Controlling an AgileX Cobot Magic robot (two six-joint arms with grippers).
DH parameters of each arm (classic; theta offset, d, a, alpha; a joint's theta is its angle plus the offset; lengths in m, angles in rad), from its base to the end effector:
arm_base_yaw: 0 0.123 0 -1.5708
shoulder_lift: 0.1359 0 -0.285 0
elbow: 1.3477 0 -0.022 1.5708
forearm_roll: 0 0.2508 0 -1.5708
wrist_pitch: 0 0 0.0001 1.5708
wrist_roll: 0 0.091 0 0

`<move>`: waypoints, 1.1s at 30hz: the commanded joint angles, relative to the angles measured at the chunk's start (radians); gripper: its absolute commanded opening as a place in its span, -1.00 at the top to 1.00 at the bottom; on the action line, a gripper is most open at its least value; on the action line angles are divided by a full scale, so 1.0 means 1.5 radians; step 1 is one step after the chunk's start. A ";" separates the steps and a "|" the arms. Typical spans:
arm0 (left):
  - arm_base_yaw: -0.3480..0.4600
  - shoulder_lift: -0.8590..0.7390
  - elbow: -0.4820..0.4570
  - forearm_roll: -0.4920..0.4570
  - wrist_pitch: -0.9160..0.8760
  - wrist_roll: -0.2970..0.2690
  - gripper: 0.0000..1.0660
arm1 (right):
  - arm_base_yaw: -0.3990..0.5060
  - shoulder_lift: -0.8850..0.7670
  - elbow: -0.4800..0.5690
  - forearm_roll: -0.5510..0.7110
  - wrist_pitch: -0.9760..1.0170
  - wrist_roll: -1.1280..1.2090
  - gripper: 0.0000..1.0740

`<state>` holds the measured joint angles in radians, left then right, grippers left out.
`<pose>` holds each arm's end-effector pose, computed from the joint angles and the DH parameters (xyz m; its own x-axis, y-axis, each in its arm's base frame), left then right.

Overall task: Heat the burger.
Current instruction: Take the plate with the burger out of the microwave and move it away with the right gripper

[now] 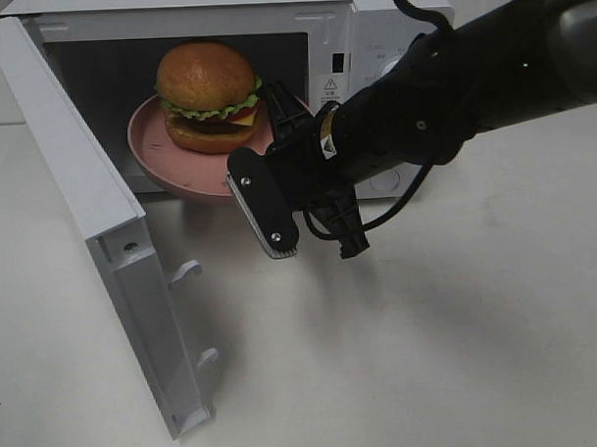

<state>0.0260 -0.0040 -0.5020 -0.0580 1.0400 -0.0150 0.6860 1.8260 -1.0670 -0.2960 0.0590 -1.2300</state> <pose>-0.0048 -0.0047 0.2796 -0.4317 -0.0556 -0.9003 0.0000 0.9981 -0.0616 0.3001 0.2436 0.1870 0.5995 -0.8001 -0.0223 -0.5427 -0.3858 -0.7461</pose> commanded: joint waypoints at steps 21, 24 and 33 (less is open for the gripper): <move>0.001 -0.014 0.002 -0.001 -0.003 -0.003 -0.84 | 0.001 -0.229 0.217 -0.009 -0.068 0.006 1.00; 0.001 -0.014 0.002 -0.001 -0.003 -0.003 -0.84 | 0.001 -0.249 0.230 -0.009 -0.063 0.013 1.00; 0.001 -0.014 0.002 -0.001 -0.003 -0.003 -0.84 | 0.001 -0.334 0.279 -0.009 0.009 0.018 1.00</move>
<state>0.0260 -0.0040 -0.5020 -0.0580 1.0400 -0.0150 0.6870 1.3770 -0.6520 -0.3000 0.1120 -1.2070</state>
